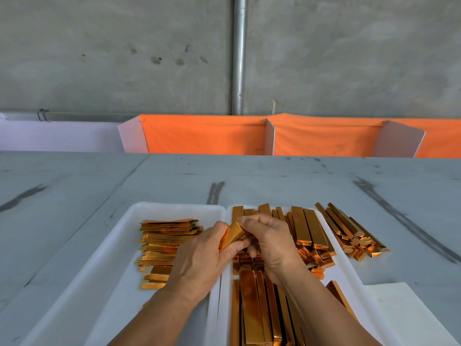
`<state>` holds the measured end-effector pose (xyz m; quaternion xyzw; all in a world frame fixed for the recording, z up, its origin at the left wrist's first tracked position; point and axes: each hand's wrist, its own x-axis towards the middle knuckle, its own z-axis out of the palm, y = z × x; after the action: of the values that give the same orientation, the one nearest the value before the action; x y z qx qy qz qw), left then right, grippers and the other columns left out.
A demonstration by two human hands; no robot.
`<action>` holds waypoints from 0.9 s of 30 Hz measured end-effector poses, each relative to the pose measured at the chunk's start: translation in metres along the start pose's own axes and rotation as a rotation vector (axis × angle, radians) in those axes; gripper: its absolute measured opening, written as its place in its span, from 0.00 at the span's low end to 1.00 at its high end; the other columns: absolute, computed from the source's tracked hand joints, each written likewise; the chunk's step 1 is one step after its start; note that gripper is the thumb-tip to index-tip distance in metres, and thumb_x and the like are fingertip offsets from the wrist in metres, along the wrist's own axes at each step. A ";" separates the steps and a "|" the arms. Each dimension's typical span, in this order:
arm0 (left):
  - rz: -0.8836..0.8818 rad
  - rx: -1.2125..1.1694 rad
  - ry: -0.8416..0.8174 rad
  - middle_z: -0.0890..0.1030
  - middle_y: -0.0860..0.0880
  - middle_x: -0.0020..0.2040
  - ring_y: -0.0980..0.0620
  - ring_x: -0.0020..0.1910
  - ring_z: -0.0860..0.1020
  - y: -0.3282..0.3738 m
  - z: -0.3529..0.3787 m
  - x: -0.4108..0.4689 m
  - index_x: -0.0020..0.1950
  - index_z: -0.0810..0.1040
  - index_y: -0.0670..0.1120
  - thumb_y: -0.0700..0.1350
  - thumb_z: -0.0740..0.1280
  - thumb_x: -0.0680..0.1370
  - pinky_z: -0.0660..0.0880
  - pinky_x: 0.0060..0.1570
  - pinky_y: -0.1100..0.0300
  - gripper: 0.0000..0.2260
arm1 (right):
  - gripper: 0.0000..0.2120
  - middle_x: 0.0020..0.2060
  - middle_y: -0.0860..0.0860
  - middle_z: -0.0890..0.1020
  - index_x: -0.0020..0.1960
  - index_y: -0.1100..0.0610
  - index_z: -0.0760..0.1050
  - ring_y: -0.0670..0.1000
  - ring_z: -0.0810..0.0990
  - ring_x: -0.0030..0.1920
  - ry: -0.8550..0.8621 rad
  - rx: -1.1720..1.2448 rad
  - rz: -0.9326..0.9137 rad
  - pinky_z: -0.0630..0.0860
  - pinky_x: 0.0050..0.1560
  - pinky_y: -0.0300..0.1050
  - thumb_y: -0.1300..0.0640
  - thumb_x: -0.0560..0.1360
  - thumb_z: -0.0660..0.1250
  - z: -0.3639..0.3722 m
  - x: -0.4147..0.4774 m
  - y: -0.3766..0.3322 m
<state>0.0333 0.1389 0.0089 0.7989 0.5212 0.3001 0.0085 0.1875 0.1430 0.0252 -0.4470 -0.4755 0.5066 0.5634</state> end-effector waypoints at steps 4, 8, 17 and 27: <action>0.001 -0.018 -0.006 0.68 0.58 0.33 0.61 0.29 0.70 0.000 0.000 -0.001 0.47 0.60 0.57 0.73 0.49 0.72 0.62 0.28 0.70 0.20 | 0.09 0.30 0.56 0.80 0.38 0.60 0.81 0.49 0.68 0.23 -0.004 0.012 0.005 0.68 0.27 0.42 0.59 0.77 0.70 0.000 0.000 -0.001; 0.004 -0.051 0.000 0.69 0.57 0.33 0.60 0.30 0.71 0.000 -0.001 -0.001 0.47 0.62 0.57 0.72 0.51 0.72 0.64 0.28 0.70 0.20 | 0.09 0.31 0.56 0.80 0.38 0.58 0.81 0.49 0.68 0.23 -0.023 0.030 0.030 0.68 0.26 0.41 0.58 0.76 0.71 -0.001 0.001 0.000; 0.014 -0.068 -0.021 0.69 0.58 0.34 0.60 0.32 0.72 -0.002 0.000 -0.001 0.49 0.63 0.57 0.72 0.48 0.71 0.65 0.30 0.70 0.21 | 0.08 0.32 0.57 0.80 0.37 0.59 0.82 0.50 0.69 0.25 -0.078 0.123 0.111 0.69 0.22 0.38 0.59 0.74 0.72 -0.005 0.005 0.001; 0.020 -0.056 -0.008 0.69 0.58 0.34 0.60 0.32 0.72 -0.002 -0.001 0.000 0.49 0.63 0.56 0.73 0.46 0.70 0.64 0.30 0.71 0.23 | 0.04 0.33 0.57 0.81 0.40 0.57 0.81 0.50 0.71 0.25 -0.066 0.087 0.085 0.69 0.23 0.39 0.59 0.74 0.73 -0.004 0.003 -0.001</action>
<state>0.0309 0.1396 0.0084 0.8047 0.5045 0.3114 0.0303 0.1920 0.1460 0.0254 -0.4249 -0.4518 0.5648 0.5444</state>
